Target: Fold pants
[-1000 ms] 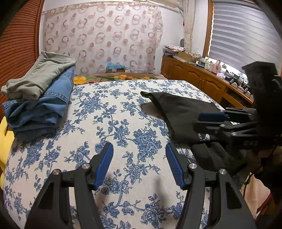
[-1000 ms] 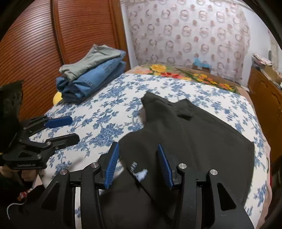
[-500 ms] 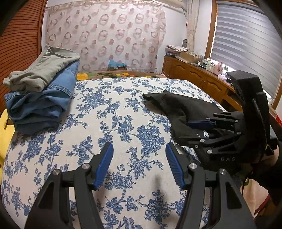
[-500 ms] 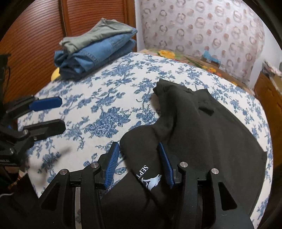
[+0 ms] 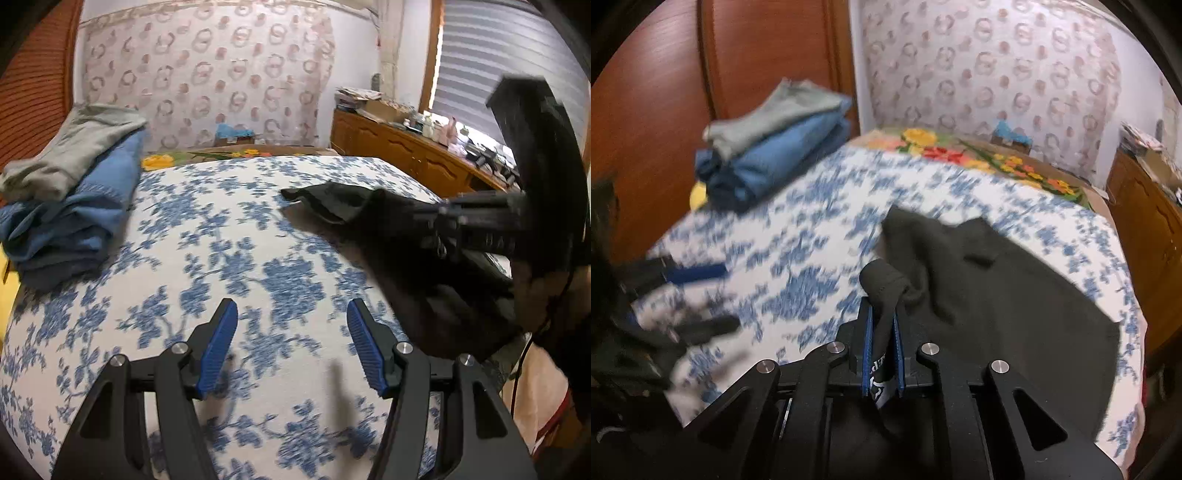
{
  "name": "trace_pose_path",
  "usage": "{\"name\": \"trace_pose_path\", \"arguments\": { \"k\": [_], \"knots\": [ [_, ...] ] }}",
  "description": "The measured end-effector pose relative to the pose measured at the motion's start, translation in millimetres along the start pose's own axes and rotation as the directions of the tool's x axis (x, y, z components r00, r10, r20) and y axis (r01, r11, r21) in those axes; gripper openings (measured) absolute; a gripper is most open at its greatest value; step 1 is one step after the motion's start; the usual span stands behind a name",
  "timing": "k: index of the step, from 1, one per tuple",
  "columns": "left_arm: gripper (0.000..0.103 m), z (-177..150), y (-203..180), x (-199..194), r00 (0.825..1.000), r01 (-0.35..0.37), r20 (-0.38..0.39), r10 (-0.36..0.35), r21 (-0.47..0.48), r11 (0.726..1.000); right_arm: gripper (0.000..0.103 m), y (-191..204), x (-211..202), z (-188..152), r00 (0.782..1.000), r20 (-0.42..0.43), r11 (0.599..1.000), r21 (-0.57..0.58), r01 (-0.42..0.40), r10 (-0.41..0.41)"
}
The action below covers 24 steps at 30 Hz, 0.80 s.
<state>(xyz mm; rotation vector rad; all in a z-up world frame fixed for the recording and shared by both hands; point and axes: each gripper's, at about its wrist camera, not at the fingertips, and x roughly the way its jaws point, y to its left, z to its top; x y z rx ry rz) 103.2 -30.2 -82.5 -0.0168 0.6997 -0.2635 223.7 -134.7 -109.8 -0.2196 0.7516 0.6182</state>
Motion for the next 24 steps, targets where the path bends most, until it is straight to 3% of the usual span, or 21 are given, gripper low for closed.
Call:
{"name": "trace_pose_path", "arguments": {
  "k": [12, 21, 24],
  "knots": [
    [0.061, 13, -31, 27, 0.994, 0.083, -0.070, -0.079, 0.059, 0.995, 0.007, -77, -14, 4, 0.998, 0.001, 0.991, 0.123, 0.056, -0.057],
    [0.061, 13, -41, 34, 0.992, 0.081, -0.102, -0.072, 0.085, 0.993, 0.008, -119, -5, -5, 0.987, -0.049, 0.974, 0.165, 0.158, -0.152],
    [0.061, 19, -53, 37, 0.992, 0.087, -0.107, -0.073, 0.134, 0.987, 0.011, -128, -11, -4, 0.981, -0.045, 0.967, 0.166, 0.192, -0.187]
  ]
}}
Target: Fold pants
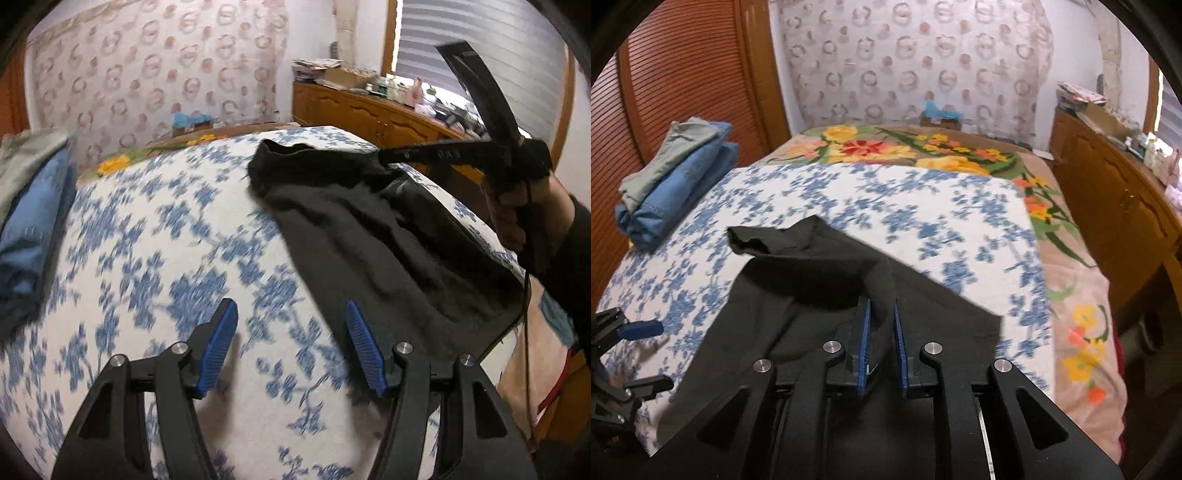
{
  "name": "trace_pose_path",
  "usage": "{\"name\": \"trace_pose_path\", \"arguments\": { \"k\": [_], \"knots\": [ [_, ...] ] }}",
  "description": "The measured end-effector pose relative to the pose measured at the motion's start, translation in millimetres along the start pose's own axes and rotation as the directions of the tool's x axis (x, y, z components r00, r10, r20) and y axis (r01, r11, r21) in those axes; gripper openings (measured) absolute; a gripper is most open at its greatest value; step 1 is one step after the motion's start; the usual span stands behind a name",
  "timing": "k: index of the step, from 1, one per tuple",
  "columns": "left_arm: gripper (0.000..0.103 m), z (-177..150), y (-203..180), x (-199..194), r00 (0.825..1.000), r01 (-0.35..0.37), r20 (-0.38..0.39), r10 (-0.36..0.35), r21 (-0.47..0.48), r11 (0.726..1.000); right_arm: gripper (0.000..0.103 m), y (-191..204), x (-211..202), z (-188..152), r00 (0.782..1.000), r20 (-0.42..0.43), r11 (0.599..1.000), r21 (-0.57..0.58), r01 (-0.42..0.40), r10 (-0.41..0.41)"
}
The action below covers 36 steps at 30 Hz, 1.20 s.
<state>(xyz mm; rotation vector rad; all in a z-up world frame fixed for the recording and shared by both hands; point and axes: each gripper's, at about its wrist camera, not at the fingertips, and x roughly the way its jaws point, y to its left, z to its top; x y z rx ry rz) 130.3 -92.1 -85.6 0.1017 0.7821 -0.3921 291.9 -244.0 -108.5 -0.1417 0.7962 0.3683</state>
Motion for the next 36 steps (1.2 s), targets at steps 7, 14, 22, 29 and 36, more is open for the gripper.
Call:
{"name": "trace_pose_path", "arguments": {
  "k": [7, 14, 22, 29, 36],
  "knots": [
    [0.061, 4, -13, 0, 0.999, 0.038, 0.002, -0.038, 0.019, 0.999, 0.022, -26, -15, 2, 0.998, 0.030, 0.997, 0.059, 0.047, -0.049],
    [0.061, 2, -17, 10, 0.999, 0.031, -0.025, -0.030, 0.024, 0.999, 0.024, -5, -12, -2, 0.999, 0.014, 0.999, 0.015, -0.042, 0.042],
    [0.061, -1, -14, 15, 0.998, 0.036, -0.052, -0.036, 0.010, 0.999, 0.037, 21, 11, -2, 0.998, -0.057, 0.996, -0.087, 0.007, -0.012],
    [0.061, -2, -17, 15, 0.999, 0.022, -0.046, -0.021, 0.014, 1.000, 0.012, 2, 25, -12, 0.992, -0.110, 0.993, -0.110, 0.047, -0.059],
    [0.061, -3, -15, 16, 0.999, 0.023, -0.041, -0.023, 0.007, 1.000, 0.008, -49, 5, -15, 0.996, -0.005, 0.991, 0.092, 0.093, -0.093]
  ]
}}
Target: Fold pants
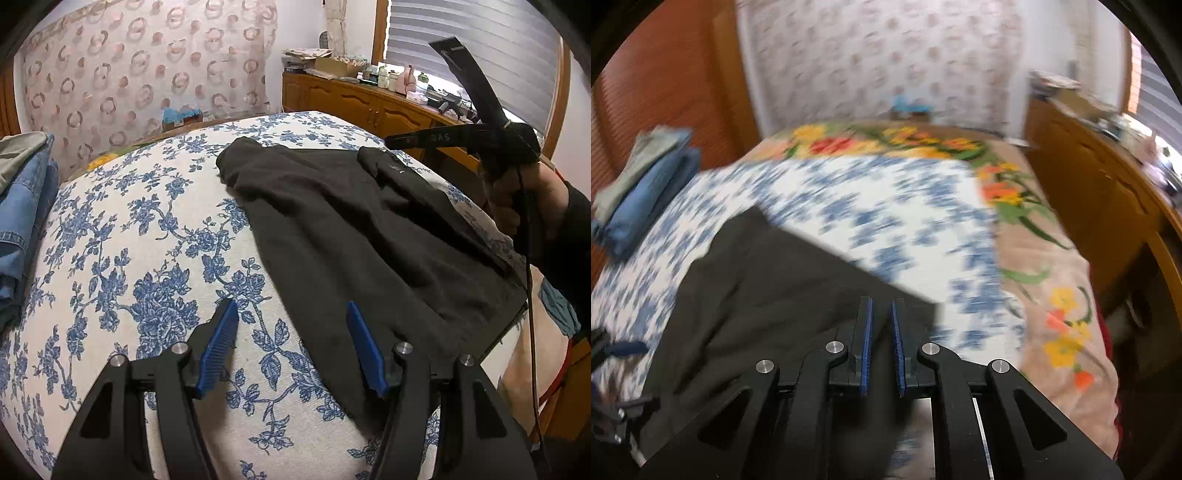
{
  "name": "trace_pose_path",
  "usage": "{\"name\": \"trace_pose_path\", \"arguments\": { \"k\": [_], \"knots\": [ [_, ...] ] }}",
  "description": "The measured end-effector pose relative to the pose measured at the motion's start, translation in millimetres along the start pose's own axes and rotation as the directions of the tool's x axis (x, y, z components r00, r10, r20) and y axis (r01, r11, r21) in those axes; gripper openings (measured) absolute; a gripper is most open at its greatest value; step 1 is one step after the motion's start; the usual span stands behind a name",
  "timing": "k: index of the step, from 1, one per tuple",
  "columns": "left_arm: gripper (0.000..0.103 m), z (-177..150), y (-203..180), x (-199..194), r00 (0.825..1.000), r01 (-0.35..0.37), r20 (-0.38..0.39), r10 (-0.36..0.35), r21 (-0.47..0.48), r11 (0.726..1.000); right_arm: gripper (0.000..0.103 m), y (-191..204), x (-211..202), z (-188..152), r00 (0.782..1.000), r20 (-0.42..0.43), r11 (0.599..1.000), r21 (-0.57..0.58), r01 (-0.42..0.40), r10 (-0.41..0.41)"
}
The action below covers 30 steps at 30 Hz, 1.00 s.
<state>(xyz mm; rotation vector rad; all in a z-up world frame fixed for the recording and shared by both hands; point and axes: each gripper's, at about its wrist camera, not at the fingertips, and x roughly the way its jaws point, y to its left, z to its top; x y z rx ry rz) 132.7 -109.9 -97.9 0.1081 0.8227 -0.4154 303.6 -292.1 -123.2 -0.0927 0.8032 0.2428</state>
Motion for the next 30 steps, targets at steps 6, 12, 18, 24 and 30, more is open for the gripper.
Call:
{"name": "trace_pose_path", "arguments": {
  "k": [6, 12, 18, 24, 30],
  "knots": [
    [0.061, 0, 0, 0, 1.000, -0.007, -0.001, 0.007, 0.006, 1.000, 0.009, -16, -9, 1, 1.000, 0.023, 0.998, 0.060, -0.003, 0.001],
    [0.061, 0, 0, 0, 1.000, -0.005, -0.001, 0.005, 0.005, 1.000, 0.034, 17, -14, 5, 0.996, 0.019, 0.996, -0.014, -0.089, 0.089],
    [0.061, 0, 0, 0, 1.000, -0.005, -0.001, 0.005, 0.006, 1.000, 0.038, 41, 12, -1, 0.994, -0.082, 0.994, -0.071, -0.079, 0.073],
    [0.061, 0, 0, 0, 1.000, -0.006, -0.001, 0.006, 0.006, 1.000, 0.004, 34, 17, -4, 0.995, -0.085, 0.994, -0.091, -0.064, 0.056],
    [0.061, 0, 0, 0, 1.000, -0.007, -0.001, 0.007, 0.007, 1.000, 0.000, 12, -7, -2, 0.998, 0.033, 0.998, -0.042, -0.051, 0.052]
  ]
}}
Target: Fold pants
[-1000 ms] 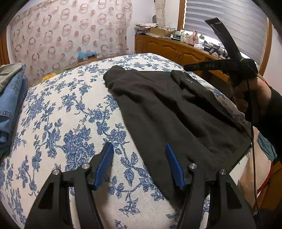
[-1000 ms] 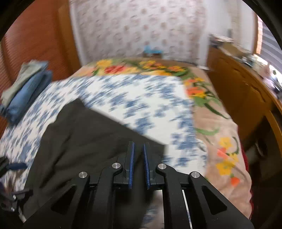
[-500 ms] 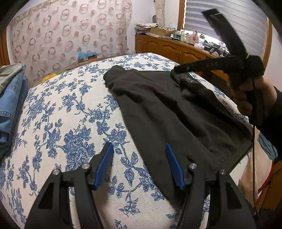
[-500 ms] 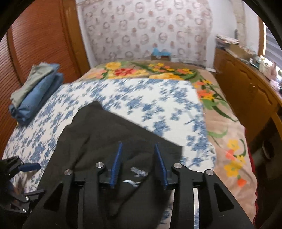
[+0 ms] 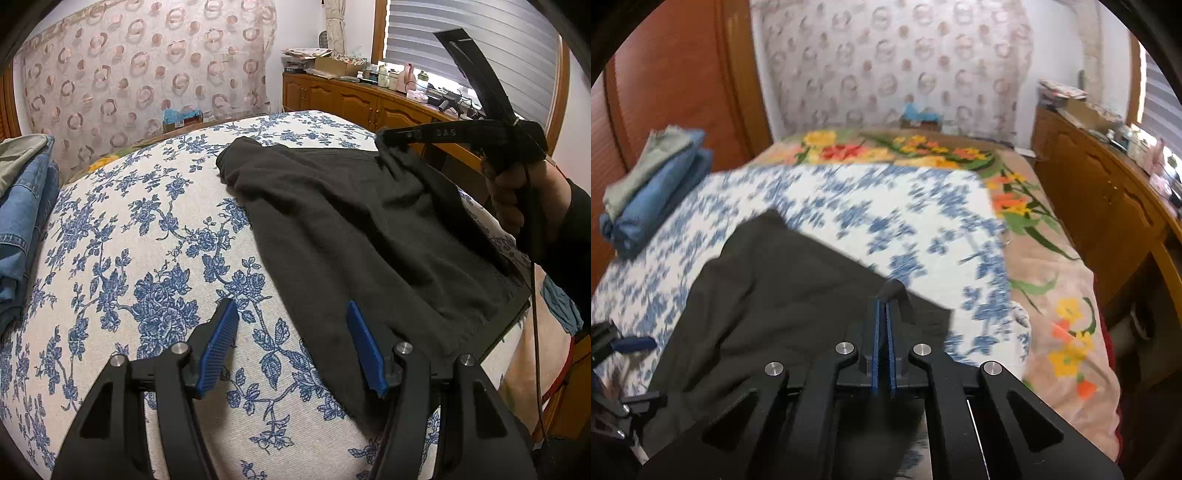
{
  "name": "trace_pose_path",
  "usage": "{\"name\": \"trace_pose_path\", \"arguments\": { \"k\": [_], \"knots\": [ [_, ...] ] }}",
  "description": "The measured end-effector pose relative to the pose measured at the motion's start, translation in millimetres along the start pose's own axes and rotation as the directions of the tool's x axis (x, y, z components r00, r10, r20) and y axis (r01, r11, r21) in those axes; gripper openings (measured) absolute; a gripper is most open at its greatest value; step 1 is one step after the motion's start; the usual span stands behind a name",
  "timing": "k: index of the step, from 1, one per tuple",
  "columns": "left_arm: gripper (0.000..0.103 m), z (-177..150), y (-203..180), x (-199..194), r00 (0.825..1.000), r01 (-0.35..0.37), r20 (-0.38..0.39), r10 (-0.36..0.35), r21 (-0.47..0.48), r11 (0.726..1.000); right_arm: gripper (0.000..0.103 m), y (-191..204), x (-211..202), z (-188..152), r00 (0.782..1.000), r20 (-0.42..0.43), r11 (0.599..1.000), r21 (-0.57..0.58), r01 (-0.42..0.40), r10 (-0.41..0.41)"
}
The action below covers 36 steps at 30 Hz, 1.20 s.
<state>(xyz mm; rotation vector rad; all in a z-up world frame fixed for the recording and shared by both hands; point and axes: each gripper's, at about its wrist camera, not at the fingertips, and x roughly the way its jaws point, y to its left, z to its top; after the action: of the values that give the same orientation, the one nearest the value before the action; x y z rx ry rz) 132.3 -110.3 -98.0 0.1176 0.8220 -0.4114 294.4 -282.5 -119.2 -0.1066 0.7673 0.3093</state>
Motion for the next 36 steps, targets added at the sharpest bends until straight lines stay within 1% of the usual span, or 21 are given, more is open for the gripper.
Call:
{"name": "trace_pose_path", "arguments": {
  "k": [4, 8, 10, 14, 17, 19, 21, 24, 25, 27, 30, 34, 36],
  "knots": [
    [0.061, 0, 0, 0, 1.000, 0.000, 0.000, 0.000, 0.000, 1.000, 0.000, -16, -2, 1, 1.000, 0.002, 0.999, 0.032, 0.022, -0.022],
    [0.061, 0, 0, 0, 1.000, 0.000, 0.000, 0.000, 0.000, 1.000, 0.000, -25, -6, 0, 1.000, 0.026, 0.999, 0.048, 0.012, -0.014],
    [0.061, 0, 0, 0, 1.000, 0.001, 0.001, -0.001, -0.002, 1.000, 0.000, -27, -7, -1, 0.999, 0.034, 0.999, 0.043, 0.032, -0.034],
    [0.061, 0, 0, 0, 1.000, 0.002, 0.001, -0.002, -0.003, 1.000, 0.000, -37, 8, -7, 0.996, -0.037, 0.996, 0.050, 0.077, -0.075],
    [0.061, 0, 0, 0, 1.000, 0.002, 0.002, -0.002, -0.003, 1.000, 0.000, -40, 16, -11, 0.995, -0.072, 0.995, 0.064, 0.075, -0.070],
    [0.061, 0, 0, 0, 1.000, 0.002, 0.001, -0.002, -0.003, 1.000, 0.006, -42, 14, -10, 0.996, -0.067, 0.994, 0.083, 0.066, -0.060],
    [0.061, 0, 0, 0, 1.000, 0.002, 0.001, -0.002, -0.003, 1.000, 0.016, -42, 11, -9, 0.996, -0.059, 0.993, 0.092, 0.069, -0.064],
    [0.061, 0, 0, 0, 1.000, 0.002, 0.001, -0.002, -0.002, 1.000, 0.023, -43, 8, -4, 0.999, -0.038, 0.994, 0.102, 0.041, -0.038],
    [0.061, 0, 0, 0, 1.000, 0.002, 0.001, -0.002, -0.003, 1.000, 0.024, -42, 7, -1, 0.999, -0.029, 0.994, 0.104, 0.043, -0.040],
    [0.061, 0, 0, 0, 1.000, 0.002, 0.001, -0.002, -0.003, 1.000, 0.030, -41, 5, 3, 0.999, -0.015, 0.994, 0.105, 0.043, -0.041],
    [0.061, 0, 0, 0, 1.000, 0.002, 0.001, -0.002, -0.003, 1.000, 0.031, -37, 5, 12, 1.000, -0.003, 0.994, 0.102, 0.027, -0.027],
    [0.061, 0, 1, -1, 1.000, 0.002, 0.002, -0.002, -0.005, 1.000, 0.032, -14, 16, 23, 0.998, -0.032, 0.997, 0.047, -0.056, 0.057],
    [0.061, 0, 1, -1, 1.000, 0.003, 0.002, -0.003, -0.005, 1.000, 0.032, -1, 25, 26, 0.994, -0.061, 0.996, 0.018, -0.086, 0.087]
  ]
}}
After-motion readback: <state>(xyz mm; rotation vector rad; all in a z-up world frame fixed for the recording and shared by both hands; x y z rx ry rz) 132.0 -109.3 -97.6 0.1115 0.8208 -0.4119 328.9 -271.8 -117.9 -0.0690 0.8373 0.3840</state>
